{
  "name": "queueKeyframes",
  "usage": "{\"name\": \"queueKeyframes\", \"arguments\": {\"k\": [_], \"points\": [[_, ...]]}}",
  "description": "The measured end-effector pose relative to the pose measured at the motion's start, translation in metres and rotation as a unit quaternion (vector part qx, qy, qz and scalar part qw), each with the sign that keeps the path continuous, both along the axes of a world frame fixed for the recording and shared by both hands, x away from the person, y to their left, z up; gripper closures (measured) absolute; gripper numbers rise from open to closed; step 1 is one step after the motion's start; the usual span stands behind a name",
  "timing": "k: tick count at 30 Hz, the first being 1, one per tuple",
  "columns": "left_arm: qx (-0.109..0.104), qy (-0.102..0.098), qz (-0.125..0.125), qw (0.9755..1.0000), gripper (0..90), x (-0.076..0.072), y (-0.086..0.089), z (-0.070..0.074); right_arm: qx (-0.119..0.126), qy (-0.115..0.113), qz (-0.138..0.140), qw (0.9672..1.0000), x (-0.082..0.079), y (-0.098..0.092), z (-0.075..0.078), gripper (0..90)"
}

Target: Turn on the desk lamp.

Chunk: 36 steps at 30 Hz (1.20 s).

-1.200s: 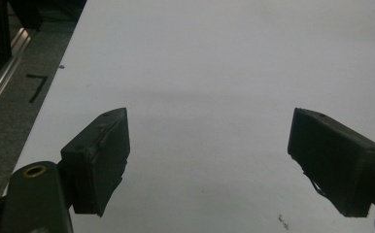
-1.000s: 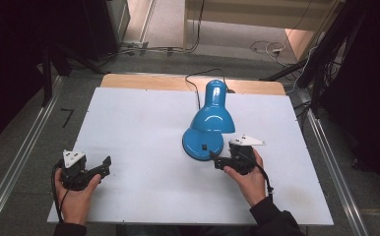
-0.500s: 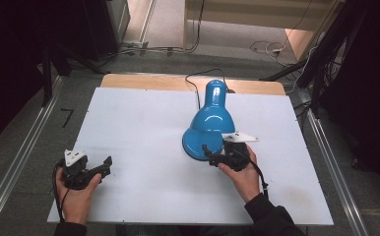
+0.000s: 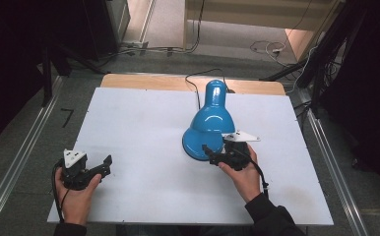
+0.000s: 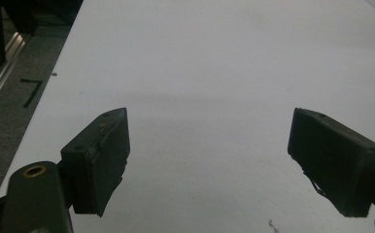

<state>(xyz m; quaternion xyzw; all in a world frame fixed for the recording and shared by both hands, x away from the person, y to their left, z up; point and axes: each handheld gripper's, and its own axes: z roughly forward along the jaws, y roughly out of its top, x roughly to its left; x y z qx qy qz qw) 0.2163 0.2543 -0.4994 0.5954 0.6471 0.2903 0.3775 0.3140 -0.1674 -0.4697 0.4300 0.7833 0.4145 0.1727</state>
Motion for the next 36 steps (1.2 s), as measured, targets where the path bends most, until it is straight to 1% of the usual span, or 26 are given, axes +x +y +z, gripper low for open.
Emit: {"name": "queueKeyframes", "arguments": {"k": [3, 5, 9, 15, 16, 17, 19, 21, 25, 29, 33, 36], "points": [[0.001, 0.001, 0.0, 1.0, 16.1, 0.0, 0.0, 0.0, -0.008, 0.005, 0.003, 1.0, 0.002, 0.003, -0.004, 19.3], [0.002, 0.0, -0.001, 1.0, 16.1, 0.0, -0.001, 0.0, -0.014, 0.001, 0.009, 0.9999, 0.003, 0.005, -0.005, 19.7], [0.0, 0.001, -0.001, 1.0, 16.1, 0.001, -0.001, -0.001, -0.005, 0.003, 0.006, 1.0, 0.004, 0.008, -0.004, 21.0], [-0.003, 0.004, -0.001, 1.0, 16.1, 0.001, 0.001, -0.001, -0.009, -0.001, 0.009, 0.9999, 0.007, 0.014, -0.006, 24.1], [-0.002, 0.002, 0.0, 1.0, 16.1, 0.001, 0.0, -0.001, -0.014, -0.005, 0.009, 0.9998, 0.008, 0.015, -0.006, 24.9], [-0.002, 0.001, 0.0, 1.0, 16.1, 0.0, 0.0, 0.0, -0.017, -0.01, 0.009, 0.9998, 0.009, 0.016, -0.006, 27.1], [-0.002, -0.002, -0.001, 1.0, 16.1, 0.0, 0.0, 0.0, -0.01, -0.015, 0.009, 0.9998, 0.01, 0.017, -0.006, 33.1], [-0.002, 0.0, -0.003, 1.0, 16.1, 0.0, 0.0, 0.0, -0.007, -0.017, 0.009, 0.9998, 0.01, 0.018, -0.006, 40.0], [-0.009, 0.005, -0.003, 0.9999, 16.1, 0.001, 0.002, -0.002, -0.014, -0.018, 0.016, 0.9996, 0.012, 0.02, -0.01, 52.1], [-0.009, 0.004, -0.004, 0.9999, 16.1, 0.002, 0.002, -0.002, 0.0, -0.018, 0.017, 0.9997, 0.013, 0.02, -0.01, 63.6], [-0.008, 0.003, -0.006, 0.9999, 16.1, 0.001, 0.001, -0.002, 0.006, -0.023, 0.012, 0.9996, 0.014, 0.018, -0.011, 70.3], [-0.006, 0.003, -0.005, 1.0, 16.1, 0.001, 0.001, -0.002, 0.011, -0.025, 0.007, 0.9996, 0.014, 0.018, -0.013, 77.5]]}}
